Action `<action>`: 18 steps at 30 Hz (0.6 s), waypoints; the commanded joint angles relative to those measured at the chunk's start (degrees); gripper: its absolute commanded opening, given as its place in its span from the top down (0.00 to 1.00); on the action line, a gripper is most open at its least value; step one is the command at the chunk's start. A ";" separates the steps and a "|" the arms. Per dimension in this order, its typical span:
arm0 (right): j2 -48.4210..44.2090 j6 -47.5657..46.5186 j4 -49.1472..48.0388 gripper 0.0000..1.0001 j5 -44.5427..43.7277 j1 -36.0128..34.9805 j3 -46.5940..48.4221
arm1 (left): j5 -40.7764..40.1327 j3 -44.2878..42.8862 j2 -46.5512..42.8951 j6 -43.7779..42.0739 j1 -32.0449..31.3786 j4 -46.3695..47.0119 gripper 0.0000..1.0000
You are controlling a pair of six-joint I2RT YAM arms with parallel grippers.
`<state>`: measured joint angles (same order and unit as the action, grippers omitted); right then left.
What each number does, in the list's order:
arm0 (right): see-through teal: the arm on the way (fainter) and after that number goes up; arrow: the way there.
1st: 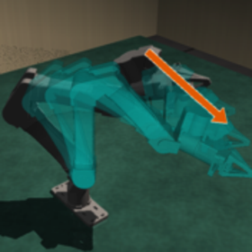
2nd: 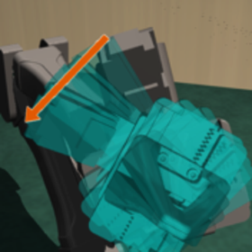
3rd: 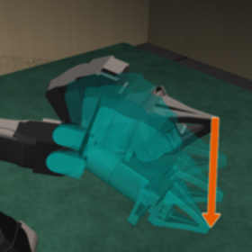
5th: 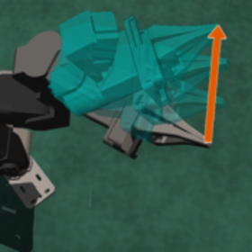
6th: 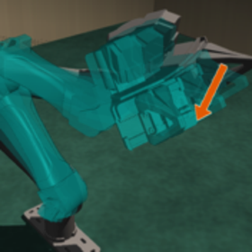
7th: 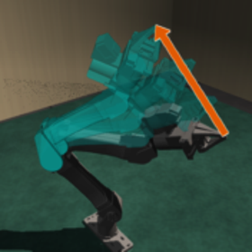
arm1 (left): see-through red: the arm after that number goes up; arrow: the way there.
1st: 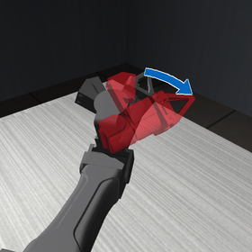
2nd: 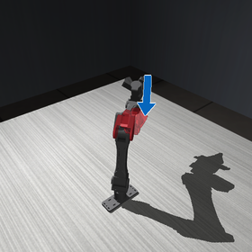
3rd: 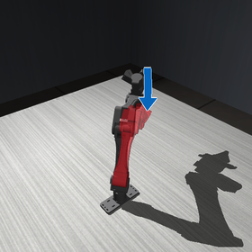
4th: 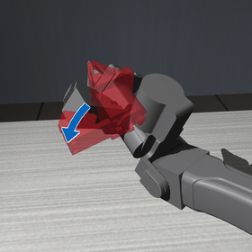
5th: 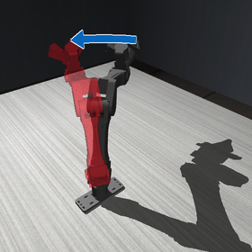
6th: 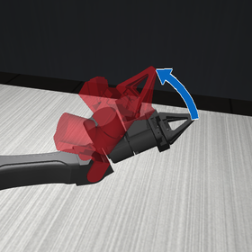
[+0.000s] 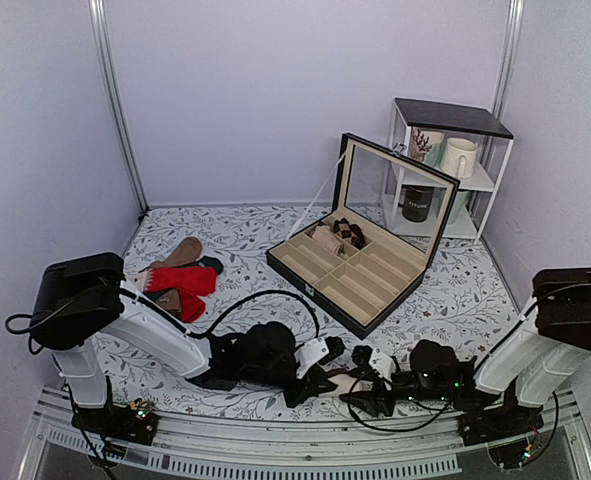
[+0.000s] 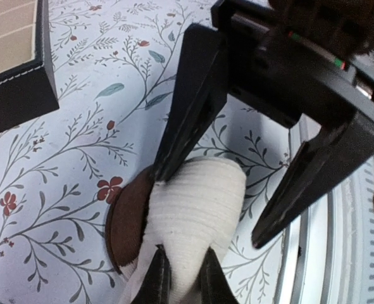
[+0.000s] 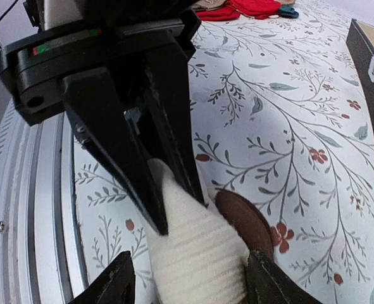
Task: Roll the socks
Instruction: Roll a pair of socks at the center of the board.
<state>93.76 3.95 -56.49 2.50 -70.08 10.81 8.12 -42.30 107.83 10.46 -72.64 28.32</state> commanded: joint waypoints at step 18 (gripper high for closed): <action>1.20 -7.49 -7.98 0.33 7.50 4.32 -4.21 | 2.87 3.98 7.13 -0.55 -0.57 -20.16 1.00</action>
<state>90.04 -1.56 -57.28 5.69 -67.51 6.24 8.62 -42.41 108.09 9.87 -72.64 28.64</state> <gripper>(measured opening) 0.678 0.077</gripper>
